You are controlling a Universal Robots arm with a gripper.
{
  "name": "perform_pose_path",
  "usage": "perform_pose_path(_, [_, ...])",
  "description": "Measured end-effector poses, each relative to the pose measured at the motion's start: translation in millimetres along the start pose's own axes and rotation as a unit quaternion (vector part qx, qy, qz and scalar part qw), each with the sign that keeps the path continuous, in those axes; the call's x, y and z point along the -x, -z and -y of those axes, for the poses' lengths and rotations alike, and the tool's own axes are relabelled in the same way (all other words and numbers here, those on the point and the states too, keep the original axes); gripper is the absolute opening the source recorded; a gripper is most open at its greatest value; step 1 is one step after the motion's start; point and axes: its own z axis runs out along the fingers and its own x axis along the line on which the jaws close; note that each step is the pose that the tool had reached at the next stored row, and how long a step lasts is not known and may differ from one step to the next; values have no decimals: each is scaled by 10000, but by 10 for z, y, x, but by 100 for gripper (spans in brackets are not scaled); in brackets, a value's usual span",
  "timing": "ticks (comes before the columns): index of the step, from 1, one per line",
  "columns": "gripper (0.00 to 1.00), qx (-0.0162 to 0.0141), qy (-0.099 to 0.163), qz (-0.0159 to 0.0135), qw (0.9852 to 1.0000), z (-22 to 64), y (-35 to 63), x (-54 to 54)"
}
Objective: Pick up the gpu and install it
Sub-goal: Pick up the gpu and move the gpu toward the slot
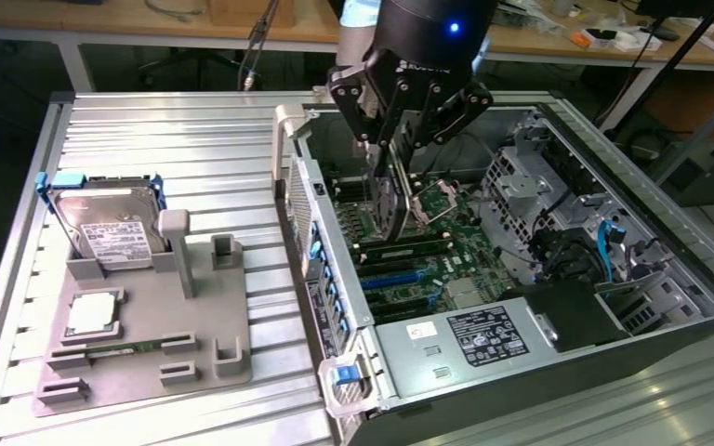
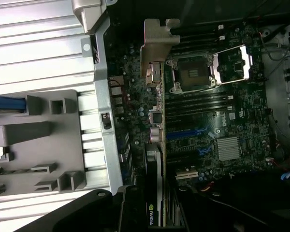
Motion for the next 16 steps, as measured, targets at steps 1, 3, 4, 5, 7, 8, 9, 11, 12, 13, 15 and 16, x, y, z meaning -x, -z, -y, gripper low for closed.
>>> perform_pose_path(1, [27,0,0,0,10000,-2,-1,11])
perform_pose_path(3, [27,0,0,0,10000,-4,-1,26])
perform_pose_path(4, [27,0,0,0,10000,-5,-1,34])
perform_pose_path(5, [27,0,0,0,10000,-6,-1,41])
perform_pose_path(7, [27,0,0,0,10000,-8,-2,56])
perform_pose_path(8, [27,0,1,0,10000,-9,-2,65])
perform_pose_path(9, [27,0,0,0,10000,-10,-2,72])
perform_pose_path(11, [27,0,0,0,10000,-12,-3,87])
perform_pose_path(12, [27,0,0,0,10000,-14,-3,96])
perform_pose_path(13, [27,0,0,0,10000,-15,-3,103])
perform_pose_path(15, [27,0,0,0,10000,-16,-3,116])
perform_pose_path(16, [27,1,0,0,10000,-17,-4,122])
